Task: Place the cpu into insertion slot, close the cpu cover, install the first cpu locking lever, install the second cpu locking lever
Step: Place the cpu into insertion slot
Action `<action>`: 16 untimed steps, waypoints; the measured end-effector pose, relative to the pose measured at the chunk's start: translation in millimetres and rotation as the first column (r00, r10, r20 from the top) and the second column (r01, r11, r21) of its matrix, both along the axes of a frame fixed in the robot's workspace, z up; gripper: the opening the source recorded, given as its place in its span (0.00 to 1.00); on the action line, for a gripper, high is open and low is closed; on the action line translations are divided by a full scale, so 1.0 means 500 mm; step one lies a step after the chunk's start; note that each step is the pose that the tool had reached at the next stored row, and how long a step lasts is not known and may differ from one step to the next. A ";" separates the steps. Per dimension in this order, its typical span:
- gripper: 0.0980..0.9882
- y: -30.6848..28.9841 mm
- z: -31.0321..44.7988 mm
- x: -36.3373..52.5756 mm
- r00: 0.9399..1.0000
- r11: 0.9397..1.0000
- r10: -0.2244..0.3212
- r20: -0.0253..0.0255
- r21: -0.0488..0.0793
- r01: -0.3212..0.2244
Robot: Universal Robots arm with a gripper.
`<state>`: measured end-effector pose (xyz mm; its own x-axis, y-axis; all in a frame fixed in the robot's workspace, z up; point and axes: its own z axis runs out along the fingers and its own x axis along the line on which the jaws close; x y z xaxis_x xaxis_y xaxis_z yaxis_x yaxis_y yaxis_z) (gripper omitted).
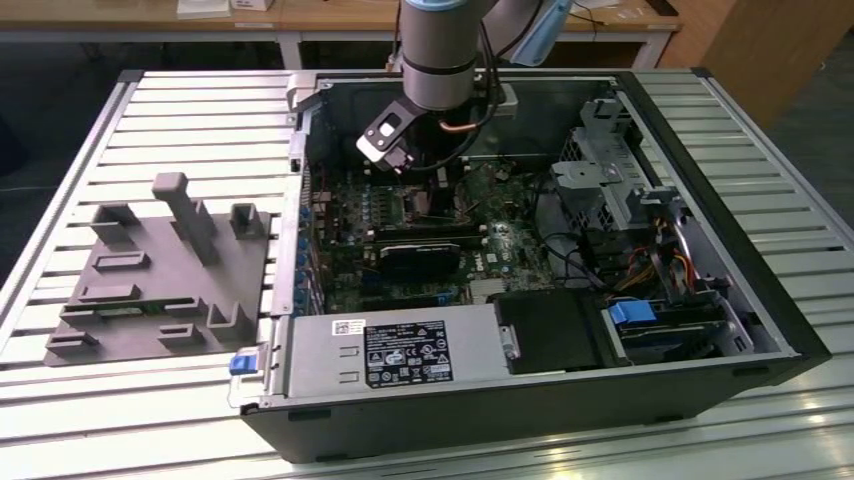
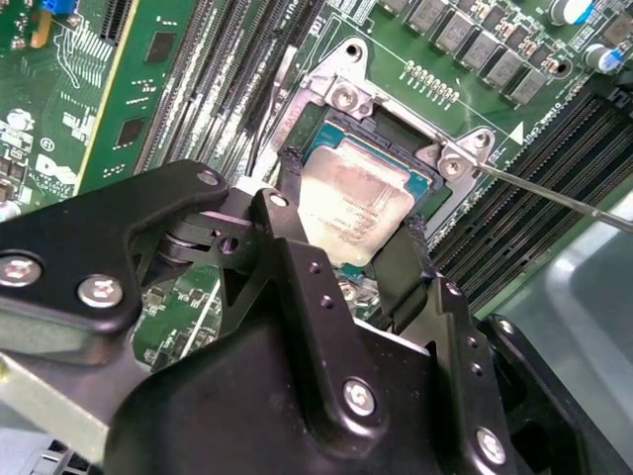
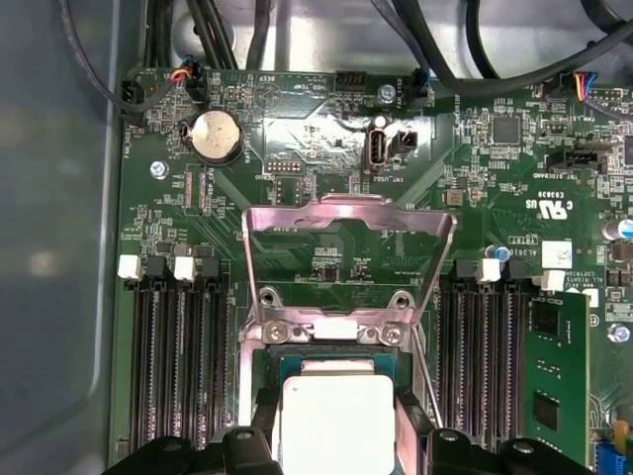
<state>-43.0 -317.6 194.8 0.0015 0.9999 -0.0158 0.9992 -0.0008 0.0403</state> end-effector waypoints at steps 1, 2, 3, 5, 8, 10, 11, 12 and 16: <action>0.50 0.000 0.000 0.000 1.000 1.000 0.000 0.000 0.000 0.000; 0.50 0.000 -0.001 0.000 1.000 1.000 -0.001 0.000 0.000 0.001; 0.50 0.001 -0.001 0.000 1.000 1.000 -0.001 0.000 0.000 0.001; 0.50 0.001 -0.001 0.000 1.000 1.000 -0.001 0.000 0.000 0.001; 0.50 0.001 -0.001 0.000 1.000 1.000 -0.001 0.000 0.000 0.001; 0.51 0.001 -0.001 0.000 1.000 1.000 -0.001 0.000 0.000 0.001; 0.51 0.001 -0.001 0.000 1.000 1.000 -0.001 0.000 0.000 0.001; 0.51 0.001 -0.001 0.000 1.000 1.000 -0.001 0.000 0.000 0.001; 0.58 0.001 -0.001 0.000 1.000 1.000 -0.001 0.000 0.000 0.001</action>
<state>-43.2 -317.3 194.3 0.0026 0.9999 -0.0157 0.9992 -0.0020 0.0404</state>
